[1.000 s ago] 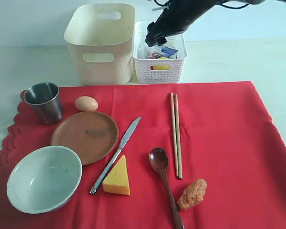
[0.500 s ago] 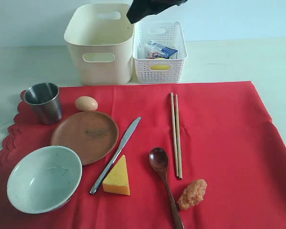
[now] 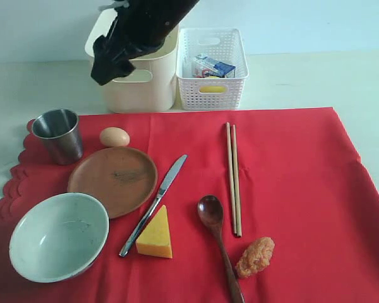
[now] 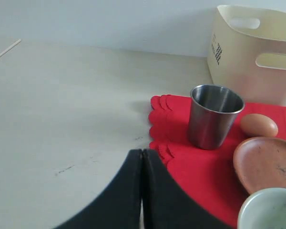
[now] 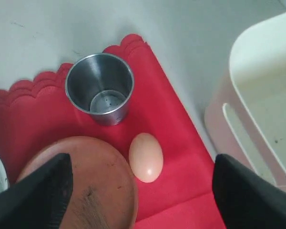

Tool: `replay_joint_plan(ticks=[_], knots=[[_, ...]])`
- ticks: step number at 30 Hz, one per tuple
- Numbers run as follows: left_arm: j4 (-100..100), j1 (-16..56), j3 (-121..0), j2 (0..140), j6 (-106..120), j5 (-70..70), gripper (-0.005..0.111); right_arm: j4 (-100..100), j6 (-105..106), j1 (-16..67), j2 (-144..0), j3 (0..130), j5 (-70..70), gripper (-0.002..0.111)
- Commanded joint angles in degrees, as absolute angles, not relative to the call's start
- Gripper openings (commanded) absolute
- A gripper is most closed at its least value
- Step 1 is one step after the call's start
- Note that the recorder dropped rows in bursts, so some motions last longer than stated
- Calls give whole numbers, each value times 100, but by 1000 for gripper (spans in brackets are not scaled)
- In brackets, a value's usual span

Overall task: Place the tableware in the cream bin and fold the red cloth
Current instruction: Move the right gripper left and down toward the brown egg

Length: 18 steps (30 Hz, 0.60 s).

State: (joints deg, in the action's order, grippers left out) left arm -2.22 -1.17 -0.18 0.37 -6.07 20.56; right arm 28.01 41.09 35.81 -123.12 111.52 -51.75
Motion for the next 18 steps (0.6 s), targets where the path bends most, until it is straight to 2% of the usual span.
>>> replay_joint_plan(ticks=[1, 11, 18], knots=[[-239, -116, 0, 0, -622, 2019, 0, 2649, 4035, 3752, -12626, 11163, -4830, 76], [-239, -116, 0, 0, -622, 2019, 0, 2568, 3265, 3794, -13370, 11163, -3820, 76], [-239, -116, 0, 0, -622, 2019, 0, 2473, 3137, 3830, -13628, 11163, -3629, 76]])
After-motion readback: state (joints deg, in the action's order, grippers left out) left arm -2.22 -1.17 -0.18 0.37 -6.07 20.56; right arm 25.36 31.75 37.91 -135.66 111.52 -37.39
